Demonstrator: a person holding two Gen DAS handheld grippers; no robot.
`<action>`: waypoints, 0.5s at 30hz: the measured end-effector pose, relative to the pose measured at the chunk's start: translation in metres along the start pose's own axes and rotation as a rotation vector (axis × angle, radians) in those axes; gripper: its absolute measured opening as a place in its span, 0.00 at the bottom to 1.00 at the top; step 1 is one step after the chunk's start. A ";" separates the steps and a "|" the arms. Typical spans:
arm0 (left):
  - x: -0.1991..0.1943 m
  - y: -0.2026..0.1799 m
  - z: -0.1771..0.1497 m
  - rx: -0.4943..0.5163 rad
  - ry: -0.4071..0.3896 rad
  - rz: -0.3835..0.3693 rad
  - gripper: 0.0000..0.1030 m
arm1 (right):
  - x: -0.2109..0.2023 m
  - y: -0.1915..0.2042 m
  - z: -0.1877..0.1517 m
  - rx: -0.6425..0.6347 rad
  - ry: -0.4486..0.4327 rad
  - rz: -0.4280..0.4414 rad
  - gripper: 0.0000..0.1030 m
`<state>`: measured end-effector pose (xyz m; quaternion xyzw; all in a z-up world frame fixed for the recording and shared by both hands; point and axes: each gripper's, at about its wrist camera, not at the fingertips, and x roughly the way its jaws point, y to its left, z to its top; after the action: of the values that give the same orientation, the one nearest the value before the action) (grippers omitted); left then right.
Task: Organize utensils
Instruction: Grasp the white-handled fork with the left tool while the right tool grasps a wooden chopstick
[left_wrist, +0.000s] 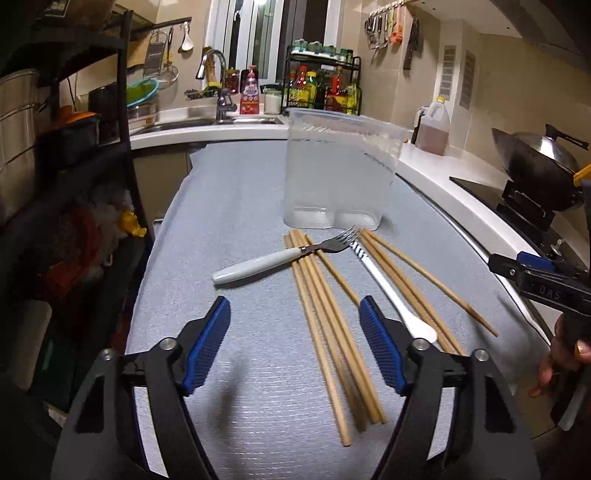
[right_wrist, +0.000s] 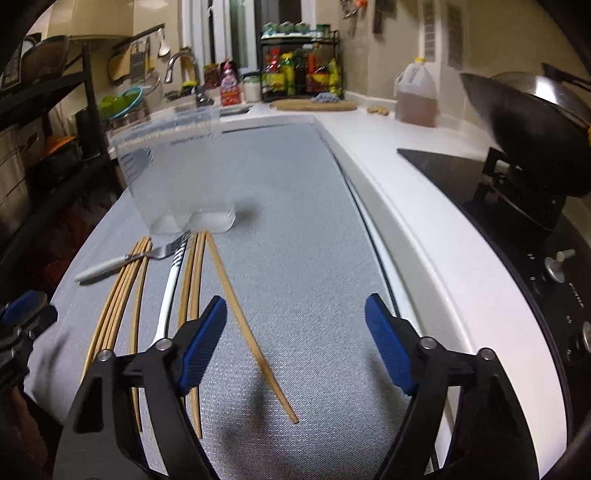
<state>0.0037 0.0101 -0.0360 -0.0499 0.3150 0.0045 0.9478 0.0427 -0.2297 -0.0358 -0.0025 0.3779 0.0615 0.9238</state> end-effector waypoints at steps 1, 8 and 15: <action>0.003 0.005 0.003 -0.009 0.016 -0.008 0.65 | 0.002 -0.001 -0.001 -0.001 0.008 0.009 0.68; 0.031 0.015 0.021 0.178 0.057 -0.023 0.65 | 0.014 0.000 -0.007 0.010 0.080 0.049 0.58; 0.080 0.040 0.036 0.234 0.136 -0.038 0.64 | 0.034 0.004 -0.016 -0.044 0.175 0.033 0.43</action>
<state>0.0882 0.0520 -0.0587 0.0547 0.3758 -0.0534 0.9236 0.0550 -0.2223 -0.0709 -0.0220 0.4556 0.0844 0.8859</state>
